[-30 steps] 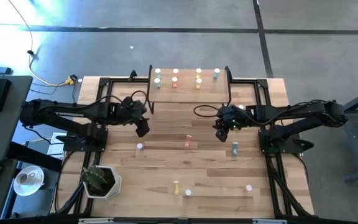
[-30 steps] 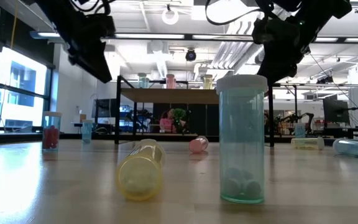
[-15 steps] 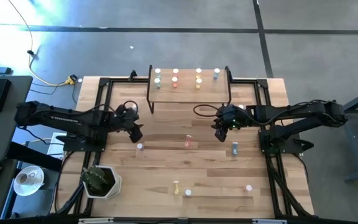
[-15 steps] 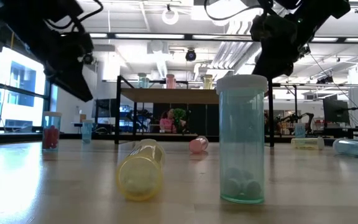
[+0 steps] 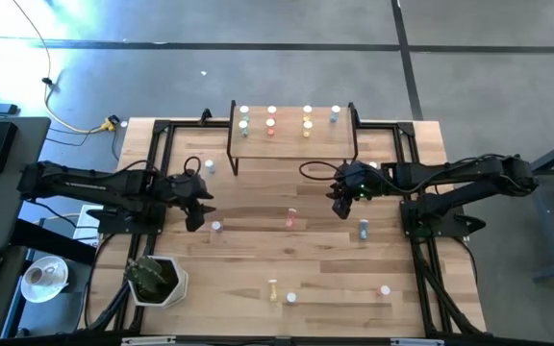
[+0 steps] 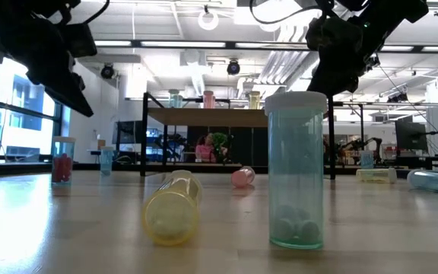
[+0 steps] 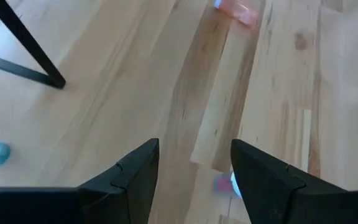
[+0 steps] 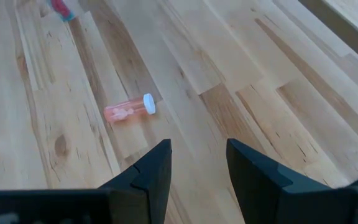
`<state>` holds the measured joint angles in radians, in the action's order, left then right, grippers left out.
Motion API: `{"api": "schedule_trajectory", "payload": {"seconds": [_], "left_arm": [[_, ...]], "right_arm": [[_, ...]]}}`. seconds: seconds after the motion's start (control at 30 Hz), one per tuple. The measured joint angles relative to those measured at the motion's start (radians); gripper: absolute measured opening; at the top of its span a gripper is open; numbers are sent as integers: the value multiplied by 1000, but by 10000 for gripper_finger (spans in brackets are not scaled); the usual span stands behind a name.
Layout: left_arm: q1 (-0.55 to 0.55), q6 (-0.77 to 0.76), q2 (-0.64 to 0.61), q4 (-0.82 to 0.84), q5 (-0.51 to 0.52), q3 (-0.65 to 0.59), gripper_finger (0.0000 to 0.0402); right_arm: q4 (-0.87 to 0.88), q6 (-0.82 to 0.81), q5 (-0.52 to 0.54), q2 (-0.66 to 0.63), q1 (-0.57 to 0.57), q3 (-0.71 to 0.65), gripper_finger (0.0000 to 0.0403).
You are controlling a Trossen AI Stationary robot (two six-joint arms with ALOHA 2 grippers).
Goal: Pick and place medicine bottles onto shelf by color
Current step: Put the blue pill bottle on the shelf
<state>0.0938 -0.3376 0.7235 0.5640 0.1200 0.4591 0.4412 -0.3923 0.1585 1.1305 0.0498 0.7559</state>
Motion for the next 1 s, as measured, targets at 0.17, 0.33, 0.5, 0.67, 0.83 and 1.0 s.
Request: {"api": "schedule_trajectory", "payload": {"seconds": [0.17,0.33,0.5,0.67,0.83,1.0], "left_arm": [[-29,-65,7,8,-1,0,188],[-81,-149,7,-38,4,0,188],[-157,-240,9,-173,22,0,188],[-252,-267,35,-315,32,0,188],[-355,-346,92,-350,124,0,188],[-456,-443,164,-343,227,0,188]], "right_arm": [[-4,0,0,0,0,0,146],[-6,0,0,0,0,0,146],[-6,0,-1,0,0,0,146],[-6,9,0,1,0,0,146],[-7,16,-1,1,0,0,146],[-7,22,0,1,0,0,146]]}}
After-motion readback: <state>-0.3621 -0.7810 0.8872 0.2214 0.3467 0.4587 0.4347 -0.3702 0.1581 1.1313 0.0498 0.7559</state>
